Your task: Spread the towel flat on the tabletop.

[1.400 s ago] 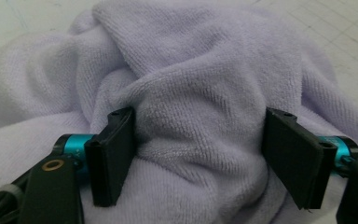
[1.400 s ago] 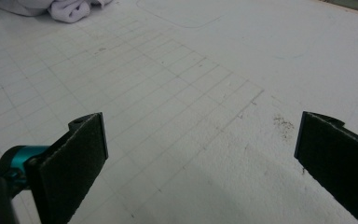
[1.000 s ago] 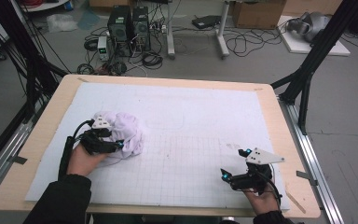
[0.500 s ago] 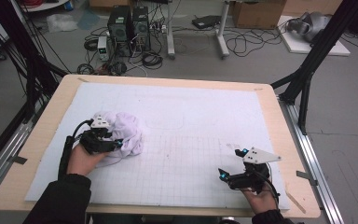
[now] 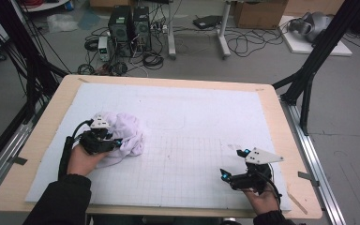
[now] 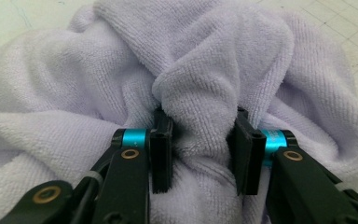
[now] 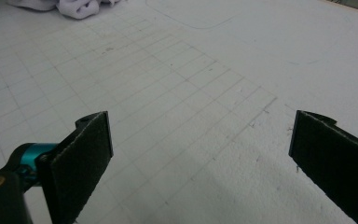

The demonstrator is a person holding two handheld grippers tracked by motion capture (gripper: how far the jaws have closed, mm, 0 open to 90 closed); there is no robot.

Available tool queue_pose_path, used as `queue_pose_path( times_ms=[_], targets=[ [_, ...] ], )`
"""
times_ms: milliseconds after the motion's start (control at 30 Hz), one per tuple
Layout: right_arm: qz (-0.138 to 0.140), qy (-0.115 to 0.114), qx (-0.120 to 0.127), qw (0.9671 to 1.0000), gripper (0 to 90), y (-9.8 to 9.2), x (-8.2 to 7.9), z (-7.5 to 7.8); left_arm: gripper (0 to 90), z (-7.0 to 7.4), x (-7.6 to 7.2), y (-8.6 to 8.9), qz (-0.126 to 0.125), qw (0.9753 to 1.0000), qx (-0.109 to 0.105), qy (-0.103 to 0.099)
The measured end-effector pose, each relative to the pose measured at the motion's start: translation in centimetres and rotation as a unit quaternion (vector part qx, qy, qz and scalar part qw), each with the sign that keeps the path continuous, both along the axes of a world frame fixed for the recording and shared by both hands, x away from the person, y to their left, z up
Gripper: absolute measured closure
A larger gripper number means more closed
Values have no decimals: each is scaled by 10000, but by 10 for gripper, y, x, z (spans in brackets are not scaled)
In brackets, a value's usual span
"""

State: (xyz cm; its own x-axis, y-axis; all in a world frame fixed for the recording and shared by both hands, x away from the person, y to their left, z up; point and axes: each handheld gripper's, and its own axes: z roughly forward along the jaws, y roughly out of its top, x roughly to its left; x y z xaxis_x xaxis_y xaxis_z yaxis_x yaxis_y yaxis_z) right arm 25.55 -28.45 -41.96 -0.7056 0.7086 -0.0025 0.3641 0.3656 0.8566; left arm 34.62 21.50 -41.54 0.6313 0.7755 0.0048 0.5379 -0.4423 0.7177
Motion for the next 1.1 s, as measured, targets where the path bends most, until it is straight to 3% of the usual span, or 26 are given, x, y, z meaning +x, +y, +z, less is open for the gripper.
queue_pose_path(
  times_ms=[600,1100],
  targets=[
    [17,38,29,10000,50,-1,1,0,681,2,-4,-1,-75,9998,95,-133],
    [-15,42,81,10000,50,-3,0,0,692,8,-7,2,-51,9998,-117,-145]
  ],
)
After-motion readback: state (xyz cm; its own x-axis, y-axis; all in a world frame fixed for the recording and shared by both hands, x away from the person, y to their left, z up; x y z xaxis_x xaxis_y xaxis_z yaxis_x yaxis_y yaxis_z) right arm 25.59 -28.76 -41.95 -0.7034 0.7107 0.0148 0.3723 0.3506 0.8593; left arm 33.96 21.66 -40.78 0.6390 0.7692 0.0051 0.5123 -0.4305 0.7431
